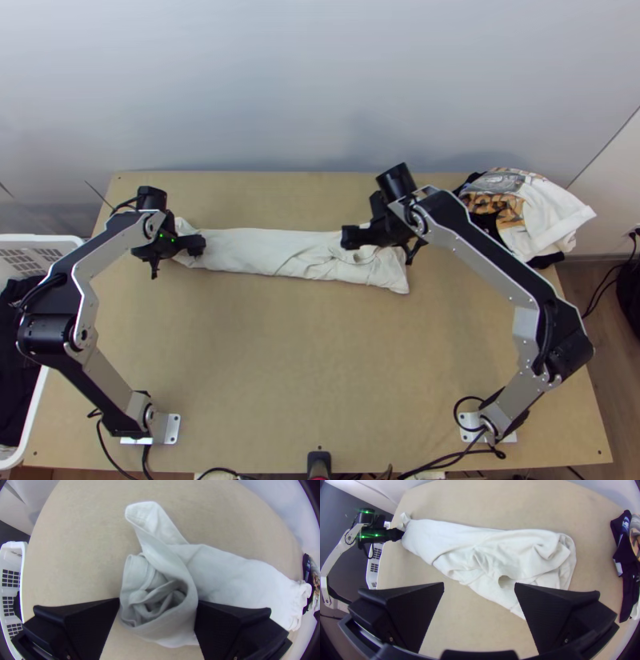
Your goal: Fold the t-shirt
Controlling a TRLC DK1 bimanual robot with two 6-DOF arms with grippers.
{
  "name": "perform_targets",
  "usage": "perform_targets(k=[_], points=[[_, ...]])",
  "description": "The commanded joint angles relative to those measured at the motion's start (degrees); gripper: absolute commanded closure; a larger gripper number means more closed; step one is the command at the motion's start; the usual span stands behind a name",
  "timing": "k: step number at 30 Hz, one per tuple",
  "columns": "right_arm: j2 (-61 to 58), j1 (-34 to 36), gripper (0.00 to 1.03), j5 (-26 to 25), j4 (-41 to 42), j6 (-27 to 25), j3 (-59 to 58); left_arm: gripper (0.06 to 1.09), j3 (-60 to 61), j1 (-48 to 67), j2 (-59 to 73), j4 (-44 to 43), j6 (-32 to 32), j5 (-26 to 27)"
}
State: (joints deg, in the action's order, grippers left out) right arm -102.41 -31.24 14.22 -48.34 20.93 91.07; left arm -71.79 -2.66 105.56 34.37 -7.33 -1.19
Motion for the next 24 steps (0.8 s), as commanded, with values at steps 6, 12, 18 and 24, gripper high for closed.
perform_targets(k=[6, 12, 18, 24], points=[[-1.7, -3.5, 0.05, 0.7, -0.6, -0.1, 1.0, 0.4, -0.3, 2.1, 2.7, -1.2, -0.1, -2.5], [-4.6, -3.5, 0.05, 0.7, -0.2, 0.2, 1.7, 1.04, 0.9, 4.1, 0.0, -3.3, 1.1, -2.6], [-9.4, -3.9, 0.05, 0.7, 0.0, 0.5, 5.9, 1.04, 1.4, 6.9, -6.9, -2.9, -0.6, -2.5], [-15.9, -4.2, 0.05, 0.6, 0.0, -0.7, 6.1, 1.04, -1.0, 9.9, -13.8, -2.6, -2.7, -2.3]])
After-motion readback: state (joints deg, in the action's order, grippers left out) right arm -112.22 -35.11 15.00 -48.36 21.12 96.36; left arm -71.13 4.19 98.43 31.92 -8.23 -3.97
